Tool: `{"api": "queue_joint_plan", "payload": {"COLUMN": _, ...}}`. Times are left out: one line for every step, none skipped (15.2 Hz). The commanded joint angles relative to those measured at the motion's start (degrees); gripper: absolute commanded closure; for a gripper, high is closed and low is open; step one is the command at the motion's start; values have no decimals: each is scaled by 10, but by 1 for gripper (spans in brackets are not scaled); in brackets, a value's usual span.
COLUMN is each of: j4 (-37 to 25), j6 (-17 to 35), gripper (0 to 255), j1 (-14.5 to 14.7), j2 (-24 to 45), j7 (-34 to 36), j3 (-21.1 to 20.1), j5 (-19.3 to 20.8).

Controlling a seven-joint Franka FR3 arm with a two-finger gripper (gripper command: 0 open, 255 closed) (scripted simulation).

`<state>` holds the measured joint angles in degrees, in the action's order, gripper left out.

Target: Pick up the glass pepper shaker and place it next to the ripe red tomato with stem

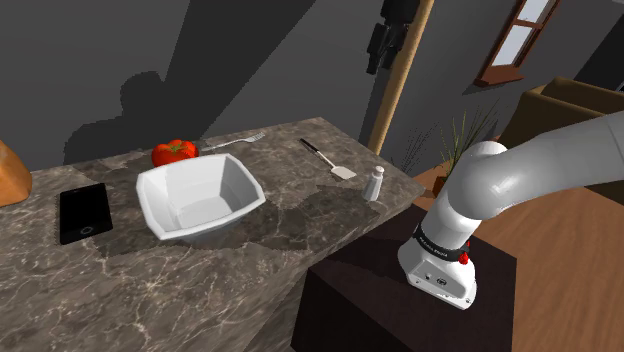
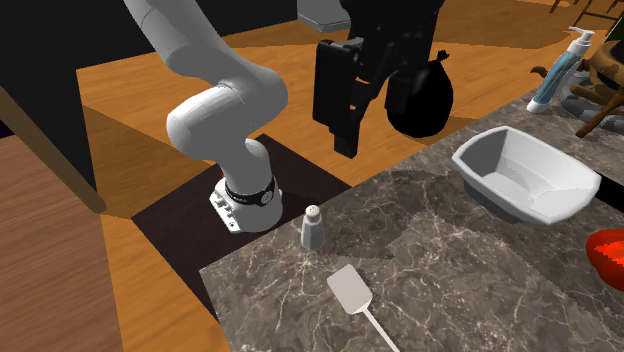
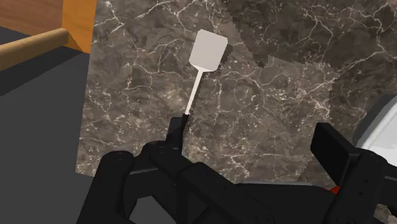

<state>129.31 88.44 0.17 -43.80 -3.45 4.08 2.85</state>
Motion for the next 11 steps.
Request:
{"api": "queue_joint_plan", "payload": {"j4": 0, "j6": 0, "gripper": 0, "j1": 0, "j2": 0, "j7": 0, "j3": 0, "j5": 0}}
{"api": "queue_joint_plan", "payload": {"j4": 23, "j6": 10, "gripper": 0, "j1": 4, "j2": -9, "j7": -11, "j3": 3, "j5": 0}}
{"api": "queue_joint_plan", "payload": {"j4": 46, "j6": 19, "gripper": 0, "j1": 8, "j2": -18, "j7": -23, "j3": 7, "j5": 0}}
{"api": "queue_joint_plan", "payload": {"j4": 68, "j6": 29, "gripper": 0, "j1": 12, "j2": -27, "j7": -34, "j3": 10, "j5": 1}}
{"api": "queue_joint_plan", "payload": {"j4": 90, "j6": 38, "gripper": 0, "j1": 15, "j2": -35, "j7": -45, "j3": 14, "j5": 1}}
{"api": "queue_joint_plan", "payload": {"j4": 112, "j6": 47, "gripper": 0, "j1": 19, "j2": -43, "j7": -57, "j3": 18, "j5": 2}}
{"api": "queue_joint_plan", "payload": {"j4": 133, "j6": 56, "gripper": 0, "j1": 23, "j2": -51, "j7": -68, "j3": 22, "j5": 3}}
{"api": "queue_joint_plan", "payload": {"j4": 154, "j6": 65, "gripper": 0, "j1": 26, "j2": -59, "j7": -80, "j3": 26, "j5": 5}}
{"api": "queue_joint_plan", "payload": {"j4": 175, "j6": 74, "gripper": 0, "j1": 29, "j2": -67, "j7": -91, "j3": 30, "j5": 6}}
{"api": "queue_joint_plan", "payload": {"j4": 195, "j6": 83, "gripper": 0, "j1": 32, "j2": -74, "j7": -103, "j3": 34, "j5": 8}}
{"api": "queue_joint_plan", "payload": {"j4": 216, "j6": 91, "gripper": 0, "j1": 35, "j2": -81, "j7": -115, "j3": 39, "j5": 10}}
